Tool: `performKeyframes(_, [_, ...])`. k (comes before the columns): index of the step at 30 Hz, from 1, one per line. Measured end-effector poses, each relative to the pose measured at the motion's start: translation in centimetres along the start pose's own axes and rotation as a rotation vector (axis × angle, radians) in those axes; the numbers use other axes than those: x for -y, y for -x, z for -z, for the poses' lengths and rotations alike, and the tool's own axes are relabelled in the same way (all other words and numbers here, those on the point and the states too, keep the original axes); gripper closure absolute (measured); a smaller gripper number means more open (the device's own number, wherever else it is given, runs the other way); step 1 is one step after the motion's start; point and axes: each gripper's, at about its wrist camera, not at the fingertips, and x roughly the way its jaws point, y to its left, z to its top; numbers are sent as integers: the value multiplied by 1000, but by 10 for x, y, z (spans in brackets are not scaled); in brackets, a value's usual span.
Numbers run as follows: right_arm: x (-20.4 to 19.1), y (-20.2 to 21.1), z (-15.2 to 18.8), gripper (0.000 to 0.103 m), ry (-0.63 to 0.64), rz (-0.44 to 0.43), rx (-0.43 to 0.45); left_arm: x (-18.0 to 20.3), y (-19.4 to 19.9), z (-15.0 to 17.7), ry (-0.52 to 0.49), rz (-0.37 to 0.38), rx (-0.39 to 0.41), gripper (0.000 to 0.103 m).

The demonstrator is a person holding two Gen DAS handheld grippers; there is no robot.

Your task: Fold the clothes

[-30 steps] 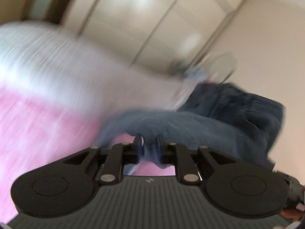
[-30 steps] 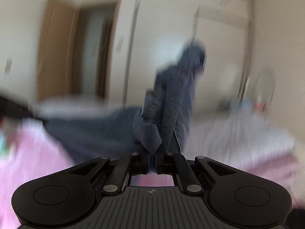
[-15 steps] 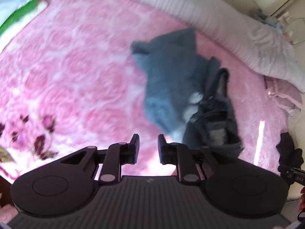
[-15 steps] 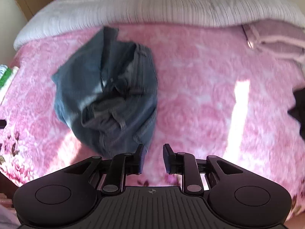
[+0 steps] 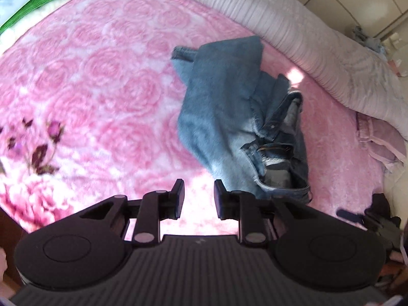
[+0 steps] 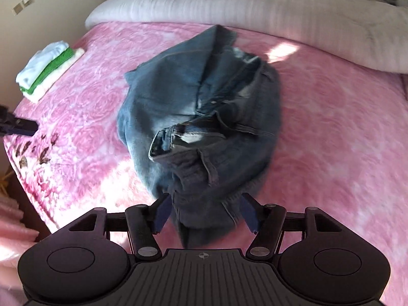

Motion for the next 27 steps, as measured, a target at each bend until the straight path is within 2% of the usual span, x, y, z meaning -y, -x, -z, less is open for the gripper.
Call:
performKeyframes(6, [-15,-63,-15,39,106,39,3,-4,7,7,28,-51,18,83])
performKeyframes(7, [-16,-71,-16,52,118,46,0,-4,9,6,32,-59,23,83])
performKeyframes(8, [-17,-79,-16,74,127,52,-1,-4,11,6,35,-66,28,83])
performKeyframes(9, [-10,-74,-16,83,92,38,23,-3,13,4,37,-71,35,83])
performKeyframes(10, [-3,-69,-15,86,56,22,48,-3,14,2,39,-72,41,83])
performKeyframes(12, [24,-42,-8,87,-76,-19,132,-1,13,-3,40,-71,42,83])
performKeyframes(13, [49,-21,0,87,-190,-27,179,0,12,-5,39,-71,41,83])
performKeyframes(16, [133,34,46,89,-602,-11,304,9,0,-12,20,-72,28,83])
performKeyframes(17, [165,52,72,89,-772,4,339,13,-6,-14,11,-73,19,83])
performKeyframes(18, [191,64,101,90,-942,36,334,17,-12,-16,0,-72,8,83])
performKeyframes(20, [222,73,158,90,-1208,122,282,27,-25,-22,-22,-67,-16,83])
performKeyframes(22, [239,67,202,87,-1391,194,144,38,-38,-29,-44,-62,-39,83])
performKeyframes(23, [243,64,216,87,-1437,217,79,44,-45,-33,-57,-62,-50,83])
performKeyframes(24, [247,61,229,81,-1478,240,15,49,-52,-36,-75,-60,-61,83])
performKeyframes(26, [247,63,233,73,-1434,289,-44,62,-65,-46,-118,-59,-74,82])
performKeyframes(27, [250,67,231,68,-1423,311,-34,67,-70,-51,-136,-59,-80,81])
